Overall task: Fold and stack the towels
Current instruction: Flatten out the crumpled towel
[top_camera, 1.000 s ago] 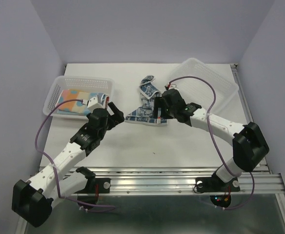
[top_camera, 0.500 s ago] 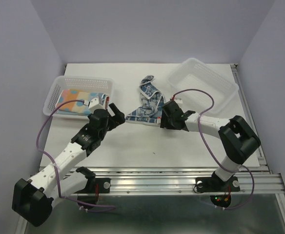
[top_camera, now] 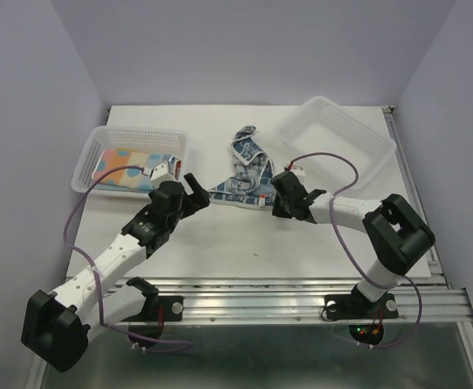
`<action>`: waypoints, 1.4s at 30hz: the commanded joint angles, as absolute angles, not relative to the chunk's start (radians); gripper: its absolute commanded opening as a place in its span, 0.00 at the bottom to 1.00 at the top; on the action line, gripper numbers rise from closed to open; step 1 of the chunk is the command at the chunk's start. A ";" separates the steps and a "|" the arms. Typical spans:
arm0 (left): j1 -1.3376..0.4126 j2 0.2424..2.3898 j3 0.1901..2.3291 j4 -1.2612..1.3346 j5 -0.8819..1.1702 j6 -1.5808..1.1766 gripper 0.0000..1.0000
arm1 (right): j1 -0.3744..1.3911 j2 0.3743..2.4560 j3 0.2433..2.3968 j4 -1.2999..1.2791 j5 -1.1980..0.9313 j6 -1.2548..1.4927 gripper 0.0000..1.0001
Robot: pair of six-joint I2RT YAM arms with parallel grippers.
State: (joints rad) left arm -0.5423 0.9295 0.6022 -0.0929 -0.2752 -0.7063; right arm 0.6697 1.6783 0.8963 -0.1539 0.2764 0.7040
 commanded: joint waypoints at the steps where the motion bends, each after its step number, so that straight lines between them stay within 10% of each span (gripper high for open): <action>1: -0.549 0.933 0.592 -0.054 -0.259 -0.699 0.99 | 0.669 1.586 0.842 -0.081 0.287 0.701 0.01; 19: -0.680 1.092 0.526 -0.005 -0.123 -0.695 0.99 | 0.670 1.164 0.542 -0.153 0.275 0.719 0.01; 42: -0.716 1.538 0.744 0.008 -0.212 -0.618 0.66 | 0.669 1.175 0.522 -0.118 0.252 0.693 0.01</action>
State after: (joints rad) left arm -0.6998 1.4948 0.6983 0.0162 -0.1875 -0.6411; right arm 0.6693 1.1843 0.5407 -0.1638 0.2535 0.7033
